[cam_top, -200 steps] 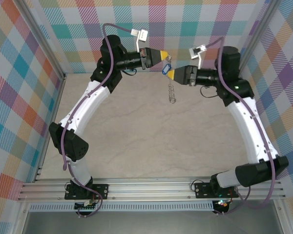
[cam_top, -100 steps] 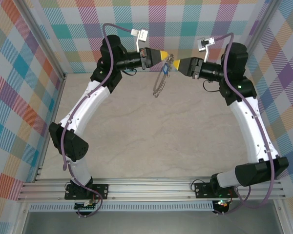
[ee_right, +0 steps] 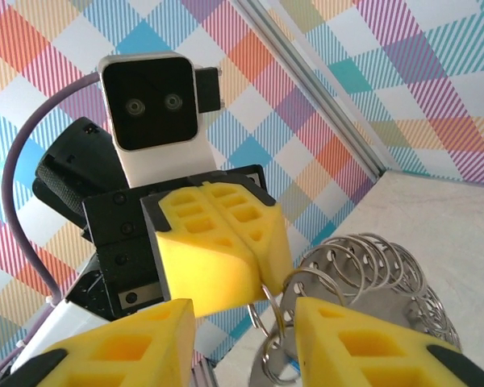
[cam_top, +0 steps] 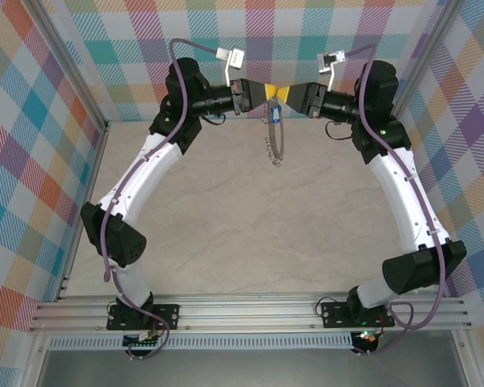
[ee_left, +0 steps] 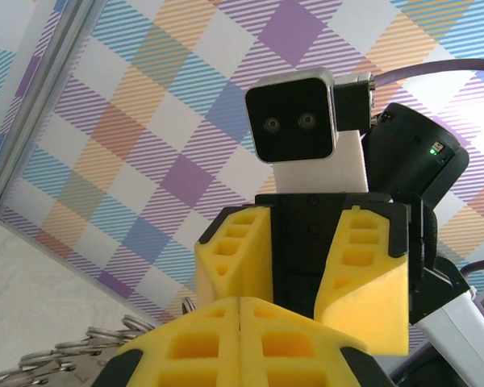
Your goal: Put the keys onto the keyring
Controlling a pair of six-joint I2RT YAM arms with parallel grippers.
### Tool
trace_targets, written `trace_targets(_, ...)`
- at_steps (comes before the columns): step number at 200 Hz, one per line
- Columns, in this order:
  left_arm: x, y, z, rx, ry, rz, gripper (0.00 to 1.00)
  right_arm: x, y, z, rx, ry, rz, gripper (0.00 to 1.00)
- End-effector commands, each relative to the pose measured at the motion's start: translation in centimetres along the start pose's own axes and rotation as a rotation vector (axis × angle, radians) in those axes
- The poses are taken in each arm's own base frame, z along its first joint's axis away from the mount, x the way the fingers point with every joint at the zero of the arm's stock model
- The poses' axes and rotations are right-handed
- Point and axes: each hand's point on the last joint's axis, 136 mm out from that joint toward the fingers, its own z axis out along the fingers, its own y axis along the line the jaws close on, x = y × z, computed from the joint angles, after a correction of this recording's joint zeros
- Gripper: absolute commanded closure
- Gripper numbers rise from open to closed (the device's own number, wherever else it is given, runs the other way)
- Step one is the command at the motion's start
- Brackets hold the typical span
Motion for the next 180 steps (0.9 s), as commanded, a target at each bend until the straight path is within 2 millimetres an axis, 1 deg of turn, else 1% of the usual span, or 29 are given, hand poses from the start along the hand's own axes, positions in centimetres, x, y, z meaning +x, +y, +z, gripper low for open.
trace_targets(1,-1.7,-3.7,-0.5,0.062,-0.038,0.073,1.0,-0.9,1.5,0.2,-0.044,-0.011,-0.047,0.69)
trace_targets(9,-1.7,-3.7,-0.5,0.061,-0.039,0.072,1.0,-0.8,1.5,0.3,-0.047,-0.007,-0.047,0.72)
trace_targets(22,-1.7,-3.6,-0.5,0.06,-0.039,0.072,1.0,-0.6,1.5,0.3,-0.048,0.0,-0.046,0.75)
trace_targets(53,-1.7,-3.5,-0.5,0.057,-0.043,0.073,1.0,0.1,1.6,0.3,-0.052,0.02,-0.041,0.76)
trace_targets(71,-1.8,-3.5,-0.4,0.059,-0.044,0.074,1.0,0.3,1.6,0.3,-0.052,0.024,-0.039,0.84)
trace_targets(90,-1.8,-3.5,-0.4,0.06,-0.044,0.07,1.0,0.4,1.7,0.2,-0.049,0.031,-0.046,1.0)
trace_targets(118,-1.9,-3.3,-0.4,0.042,-0.046,0.066,1.0,0.4,2.0,-0.1,-0.024,0.058,-0.076,1.0)
trace_targets(126,-1.8,-3.2,-0.5,0.035,-0.042,0.068,0.92,0.5,2.0,-0.2,-0.009,0.072,-0.089,1.0)
trace_targets(135,-1.8,-3.1,-0.6,0.019,-0.034,0.073,0.76,0.6,2.1,-0.4,0.009,0.088,-0.109,1.0)
trace_targets(153,-1.7,-2.8,-1.2,-0.027,-0.021,0.101,0.53,1.0,2.2,-0.8,0.041,0.134,-0.139,1.0)
trace_targets(165,-1.8,-2.4,-1.8,-0.058,-0.015,0.113,0.44,1.5,2.0,-0.9,0.05,0.171,-0.144,1.0)
trace_targets(180,-1.6,-2.0,-2.5,-0.081,-0.001,0.12,0.4,2.3,1.6,-0.9,0.064,0.215,-0.13,1.0)
